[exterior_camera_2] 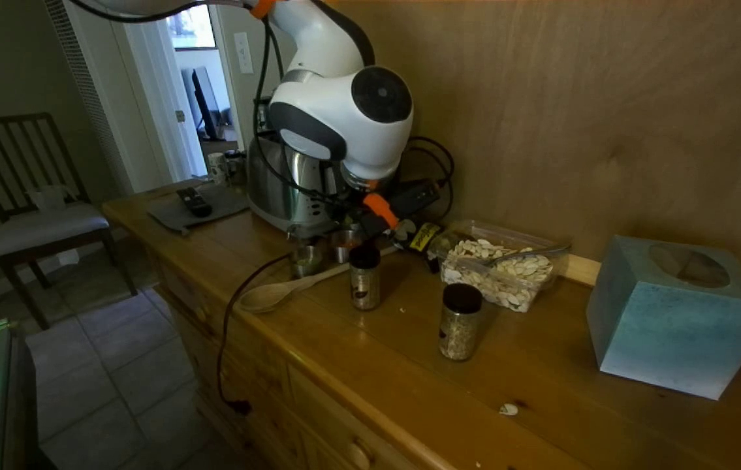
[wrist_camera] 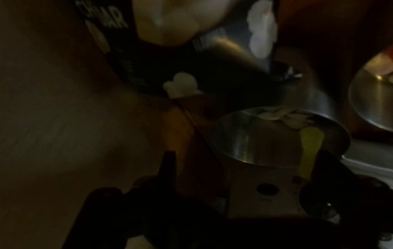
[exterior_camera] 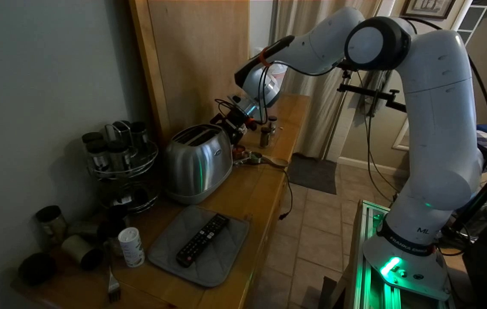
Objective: Put the yellow thing into the metal cup
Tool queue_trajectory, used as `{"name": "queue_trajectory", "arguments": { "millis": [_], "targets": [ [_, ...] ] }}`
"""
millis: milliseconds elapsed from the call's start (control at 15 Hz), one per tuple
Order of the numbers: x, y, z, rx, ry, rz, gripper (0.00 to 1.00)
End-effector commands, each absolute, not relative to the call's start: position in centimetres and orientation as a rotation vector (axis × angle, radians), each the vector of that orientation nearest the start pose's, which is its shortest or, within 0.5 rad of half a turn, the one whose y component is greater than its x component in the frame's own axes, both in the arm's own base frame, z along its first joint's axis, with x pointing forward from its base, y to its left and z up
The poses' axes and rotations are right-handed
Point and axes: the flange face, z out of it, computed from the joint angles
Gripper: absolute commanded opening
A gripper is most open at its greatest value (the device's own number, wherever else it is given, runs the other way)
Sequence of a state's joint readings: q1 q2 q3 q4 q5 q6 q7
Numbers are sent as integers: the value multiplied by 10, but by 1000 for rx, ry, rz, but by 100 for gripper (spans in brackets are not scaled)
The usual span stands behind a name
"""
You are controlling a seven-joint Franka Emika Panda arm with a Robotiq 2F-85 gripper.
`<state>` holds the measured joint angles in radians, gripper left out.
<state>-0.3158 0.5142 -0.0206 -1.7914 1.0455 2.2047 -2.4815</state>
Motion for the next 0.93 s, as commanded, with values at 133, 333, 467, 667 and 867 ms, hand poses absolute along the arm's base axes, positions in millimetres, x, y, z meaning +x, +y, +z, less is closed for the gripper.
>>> {"name": "queue_trajectory", "arguments": {
  "millis": [133, 333, 467, 667, 867],
  "targets": [
    [631, -202, 269, -2004, -1799, -1097, 100],
    [628, -206, 267, -2001, -1794, -1086, 100],
    [627, -208, 267, -2000, -1789, -1091, 100],
    [625, -211, 273, -2008, -1785, -1103, 100],
    [620, -217, 283, -2039, -1762, -1083, 100]
  ]
}}
